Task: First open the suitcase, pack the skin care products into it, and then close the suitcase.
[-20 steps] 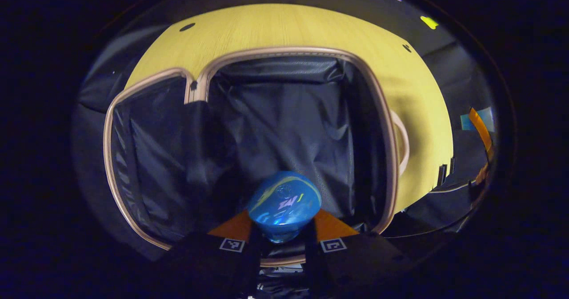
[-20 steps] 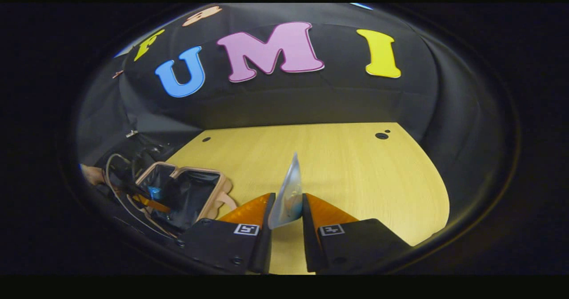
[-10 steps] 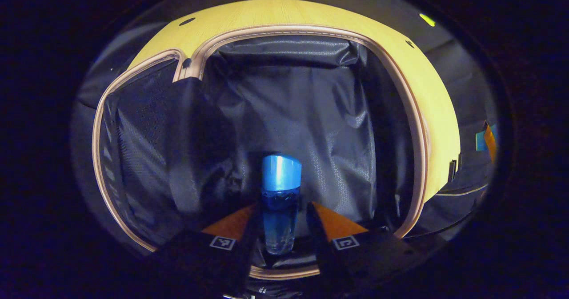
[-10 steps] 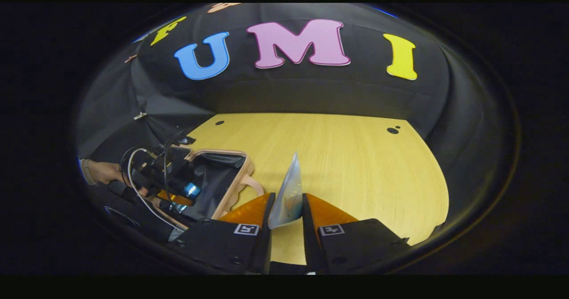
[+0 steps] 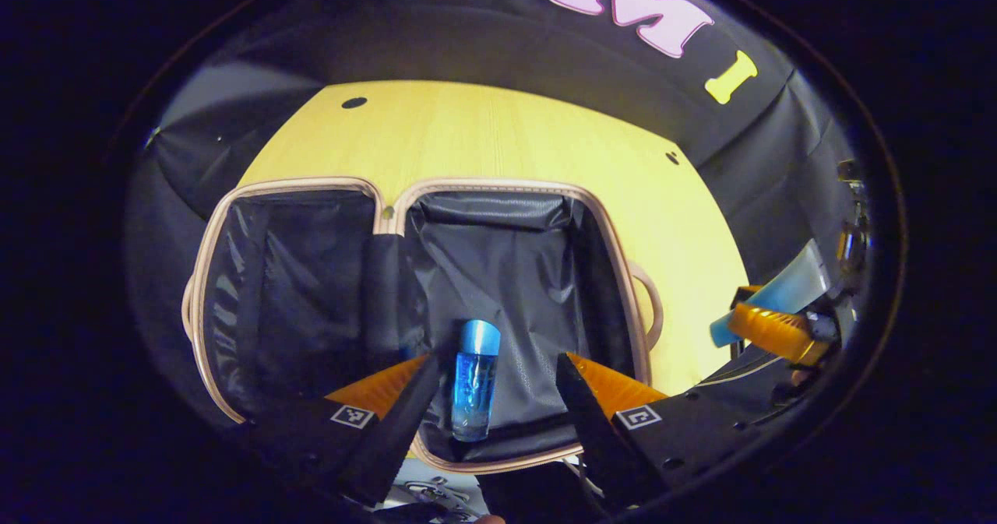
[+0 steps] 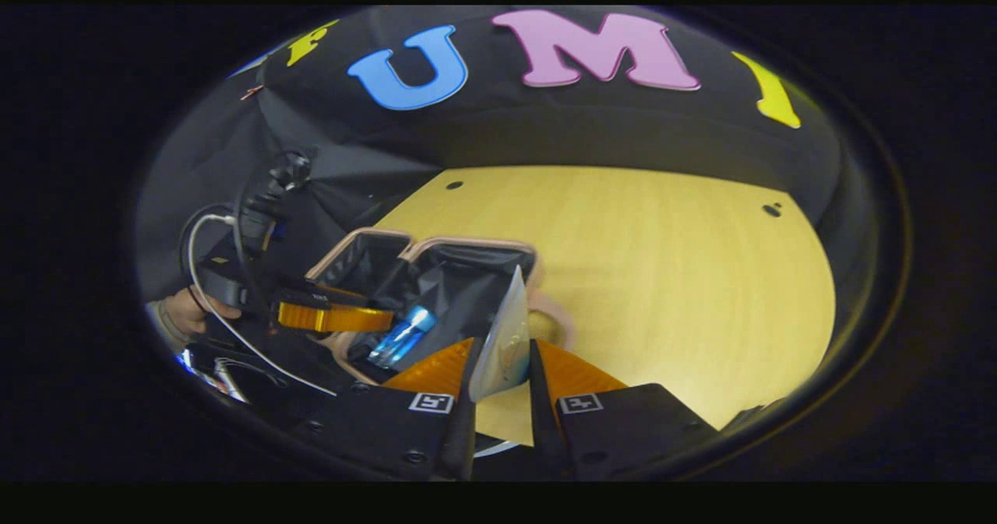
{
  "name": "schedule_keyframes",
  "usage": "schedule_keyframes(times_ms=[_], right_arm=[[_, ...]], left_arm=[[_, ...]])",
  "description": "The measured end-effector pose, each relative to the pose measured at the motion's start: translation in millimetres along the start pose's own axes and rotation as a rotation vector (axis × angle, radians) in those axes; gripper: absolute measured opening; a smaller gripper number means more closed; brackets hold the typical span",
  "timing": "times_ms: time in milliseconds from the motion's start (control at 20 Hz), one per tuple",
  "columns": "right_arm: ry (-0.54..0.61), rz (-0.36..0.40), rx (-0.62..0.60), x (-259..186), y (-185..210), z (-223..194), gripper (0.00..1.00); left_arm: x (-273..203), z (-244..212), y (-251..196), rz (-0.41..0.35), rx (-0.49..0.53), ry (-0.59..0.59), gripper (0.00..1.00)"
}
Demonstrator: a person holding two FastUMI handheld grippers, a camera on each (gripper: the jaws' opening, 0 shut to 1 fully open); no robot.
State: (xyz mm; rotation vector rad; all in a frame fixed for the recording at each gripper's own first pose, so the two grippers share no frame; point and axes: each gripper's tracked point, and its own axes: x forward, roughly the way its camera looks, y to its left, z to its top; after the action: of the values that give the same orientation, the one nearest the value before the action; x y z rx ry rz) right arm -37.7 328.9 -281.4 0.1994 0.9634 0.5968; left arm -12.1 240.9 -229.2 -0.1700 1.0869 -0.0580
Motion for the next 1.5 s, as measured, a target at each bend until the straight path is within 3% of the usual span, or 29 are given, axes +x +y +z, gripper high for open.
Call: schedule_keyframes(times_ms=[100,150,250,300,400,600,800,850,900,1150,1200,1250,1500], right_arm=[[0.093,0.045,0.008,26.2,26.8,-15.3,0.34],[0.141,0.067,0.015,41.5,37.9,-23.7,0.3],[0.248,0.094,0.056,64.7,57.2,-45.1,0.34],[0.307,0.105,0.077,73.4,64.9,-55.9,0.34],[0.397,0.109,0.126,93.1,77.2,-78.7,0.34],[0.571,0.032,0.203,114.2,64.5,-125.9,0.35],[0.623,-0.03,0.293,126.0,59.5,-130.5,0.29],[0.626,-0.035,0.31,125.2,59.3,-129.6,0.33],[0.613,-0.028,0.332,127.3,63.8,-126.7,0.48],[0.501,-0.002,0.329,115.3,79.2,-95.8,0.91],[0.46,0.006,0.299,111.3,77.3,-86.8,0.9],[0.414,0.012,0.27,105.3,76.0,-76.9,0.98],[0.204,0.015,0.196,75.2,61.0,-26.1,1.0]], left_arm=[[-29.4,5.8,24.3,-0.004,-0.017,-0.059,0.96],[-42.7,5.5,39.8,0.013,-0.02,-0.088,0.96],[-69.5,2.1,79.1,0.074,-0.027,-0.126,0.96],[-78.9,0.0,99.5,0.102,-0.047,-0.137,0.92],[-88.6,-17.0,137.1,0.136,-0.136,-0.147,0.96],[-112.2,-38.8,194.7,0.178,-0.31,-0.17,0.96],[-129.1,-46.9,246.2,0.236,-0.397,-0.175,0.96],[-128.9,-45.0,255.1,0.247,-0.41,-0.176,0.96],[-130.2,-42.0,263.4,0.258,-0.42,-0.178,0.96],[-126.7,-23.3,302.1,0.292,-0.438,-0.178,0.96],[-121.9,-20.6,311.6,0.3,-0.439,-0.173,0.96],[-118.0,-19.0,318.2,0.305,-0.437,-0.159,0.96],[-87.8,-11.6,361.3,0.356,-0.419,-0.079,0.96]])
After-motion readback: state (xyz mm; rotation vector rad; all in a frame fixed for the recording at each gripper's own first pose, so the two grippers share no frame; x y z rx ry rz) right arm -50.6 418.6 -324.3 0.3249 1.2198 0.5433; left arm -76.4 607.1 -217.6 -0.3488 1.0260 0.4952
